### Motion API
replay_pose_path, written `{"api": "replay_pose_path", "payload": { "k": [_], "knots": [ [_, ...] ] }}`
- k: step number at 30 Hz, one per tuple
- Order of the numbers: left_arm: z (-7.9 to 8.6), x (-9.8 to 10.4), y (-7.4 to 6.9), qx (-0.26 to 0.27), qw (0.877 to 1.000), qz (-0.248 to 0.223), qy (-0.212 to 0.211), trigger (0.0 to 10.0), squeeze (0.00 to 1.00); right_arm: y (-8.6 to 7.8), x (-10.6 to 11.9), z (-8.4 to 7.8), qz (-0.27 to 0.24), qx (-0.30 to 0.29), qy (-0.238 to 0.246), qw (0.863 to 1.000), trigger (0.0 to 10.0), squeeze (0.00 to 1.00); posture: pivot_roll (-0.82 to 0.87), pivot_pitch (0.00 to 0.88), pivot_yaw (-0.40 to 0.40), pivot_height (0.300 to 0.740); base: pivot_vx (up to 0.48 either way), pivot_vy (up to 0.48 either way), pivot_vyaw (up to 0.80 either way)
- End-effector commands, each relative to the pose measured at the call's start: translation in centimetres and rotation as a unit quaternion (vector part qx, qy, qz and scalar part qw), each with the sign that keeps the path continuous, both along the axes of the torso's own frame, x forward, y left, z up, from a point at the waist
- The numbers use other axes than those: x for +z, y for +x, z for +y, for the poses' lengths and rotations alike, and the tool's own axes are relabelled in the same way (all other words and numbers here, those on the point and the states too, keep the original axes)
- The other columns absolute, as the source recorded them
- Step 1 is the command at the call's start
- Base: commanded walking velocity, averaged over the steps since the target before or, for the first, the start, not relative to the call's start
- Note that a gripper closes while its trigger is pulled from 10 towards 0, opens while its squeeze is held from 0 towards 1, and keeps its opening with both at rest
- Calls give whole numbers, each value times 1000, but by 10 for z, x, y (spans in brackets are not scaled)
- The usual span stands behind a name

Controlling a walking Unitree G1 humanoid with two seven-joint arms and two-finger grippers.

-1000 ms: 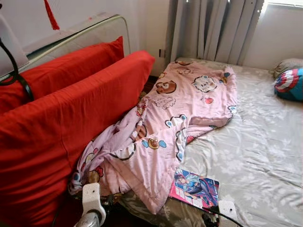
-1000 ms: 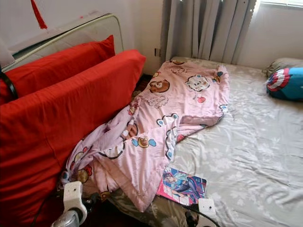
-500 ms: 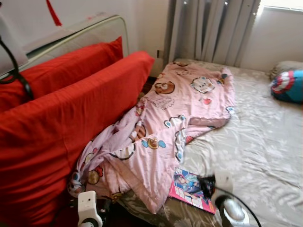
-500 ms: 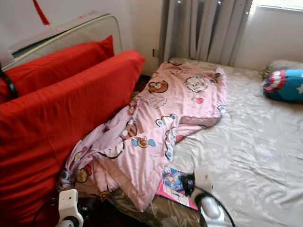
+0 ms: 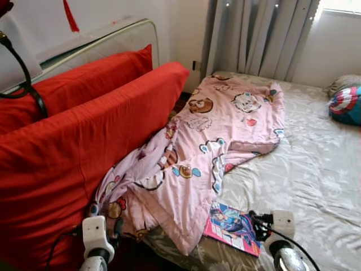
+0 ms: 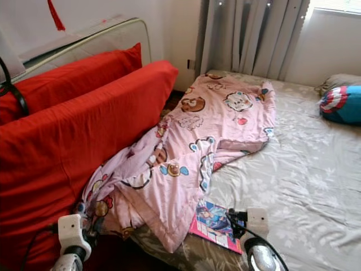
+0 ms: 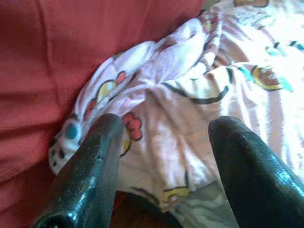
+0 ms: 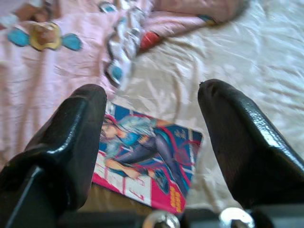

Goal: Clean up the room

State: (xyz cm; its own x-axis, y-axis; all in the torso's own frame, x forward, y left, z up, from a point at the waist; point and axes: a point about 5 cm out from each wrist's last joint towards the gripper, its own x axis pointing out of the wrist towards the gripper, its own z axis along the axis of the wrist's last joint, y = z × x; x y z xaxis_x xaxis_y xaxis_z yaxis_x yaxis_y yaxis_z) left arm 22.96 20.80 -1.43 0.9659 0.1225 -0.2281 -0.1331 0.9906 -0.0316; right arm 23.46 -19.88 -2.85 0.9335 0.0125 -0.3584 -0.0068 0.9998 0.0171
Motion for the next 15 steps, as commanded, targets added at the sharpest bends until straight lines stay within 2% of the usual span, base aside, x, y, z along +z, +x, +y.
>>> {"api": "replay_pose_path", "payload": {
  "k": [1, 2, 5, 8, 15],
  "knots": [
    [-2, 3, 3, -10, 1000, -9, 2, 10000, 0, 3, 4, 4, -18, 11, -4, 1000, 10000, 0, -21, 0, -14, 740, 0, 0, 0],
    [-7, 5, 7, -29, 999, -14, 0, 10000, 0, 6, 8, 4, -28, 10, -5, 1000, 10000, 0, -21, 0, -15, 740, 0, 0, 0],
    [-10, 7, 9, -41, 999, -19, -1, 10000, 0, 9, 11, 2, -37, 2, -6, 999, 10000, 0, -27, 0, -14, 740, 0, 0, 0],
    [-9, 13, 7, -32, 999, -34, -5, 10000, 0, 12, 15, -4, -50, -26, 7, 998, 10000, 0, -42, 0, -6, 740, 0, 0, 0],
    [-6, 19, 4, -17, 999, -48, 5, 10000, 0, 16, 23, -3, -77, -26, 4, 997, 10000, 0, -15, 4, -1, 740, 0, 0, 0]
  ]
}}
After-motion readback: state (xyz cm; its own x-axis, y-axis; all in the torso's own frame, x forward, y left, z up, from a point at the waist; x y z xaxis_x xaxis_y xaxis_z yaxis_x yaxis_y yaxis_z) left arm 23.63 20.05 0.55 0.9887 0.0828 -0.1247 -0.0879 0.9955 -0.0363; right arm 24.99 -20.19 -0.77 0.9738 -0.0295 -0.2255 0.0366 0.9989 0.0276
